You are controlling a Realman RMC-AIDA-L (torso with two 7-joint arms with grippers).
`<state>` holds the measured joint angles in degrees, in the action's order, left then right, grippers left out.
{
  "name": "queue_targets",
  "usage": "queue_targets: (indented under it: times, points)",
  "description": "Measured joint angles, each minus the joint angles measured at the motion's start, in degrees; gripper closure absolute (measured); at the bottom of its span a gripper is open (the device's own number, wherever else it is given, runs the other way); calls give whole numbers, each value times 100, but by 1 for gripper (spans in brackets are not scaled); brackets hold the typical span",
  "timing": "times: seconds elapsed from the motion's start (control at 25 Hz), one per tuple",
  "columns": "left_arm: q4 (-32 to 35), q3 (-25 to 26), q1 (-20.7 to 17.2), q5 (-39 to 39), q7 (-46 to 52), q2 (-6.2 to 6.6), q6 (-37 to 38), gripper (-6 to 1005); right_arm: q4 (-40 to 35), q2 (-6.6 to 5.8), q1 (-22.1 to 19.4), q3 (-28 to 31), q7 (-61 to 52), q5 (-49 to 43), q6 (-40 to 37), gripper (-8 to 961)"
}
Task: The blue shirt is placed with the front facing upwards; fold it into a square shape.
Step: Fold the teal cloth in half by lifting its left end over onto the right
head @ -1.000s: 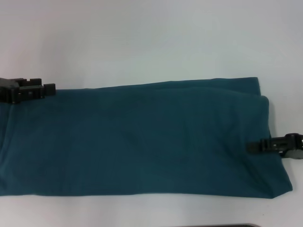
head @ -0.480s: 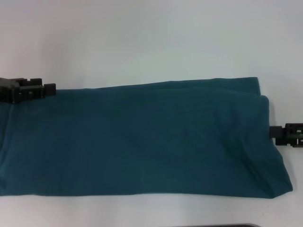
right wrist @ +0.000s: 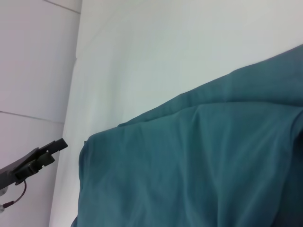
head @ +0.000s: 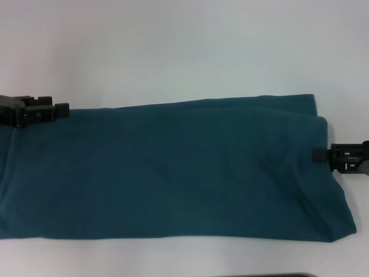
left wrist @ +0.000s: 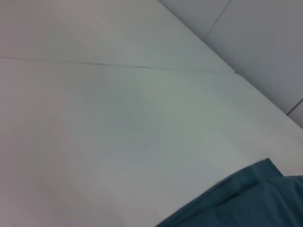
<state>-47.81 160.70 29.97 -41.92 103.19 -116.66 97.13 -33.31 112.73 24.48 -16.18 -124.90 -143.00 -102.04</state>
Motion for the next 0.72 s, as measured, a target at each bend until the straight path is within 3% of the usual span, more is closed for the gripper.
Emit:
queue_targets:
  times: [0.4,0.72]
  points:
    - [-1,-5,-1,0,-18,-14,-2,340,9,55,-80,121,64,181,57,229]
    - [-1,-53,-1,0,-33,-39,-2,340,8,-51,-333,145,76,587,26,228]
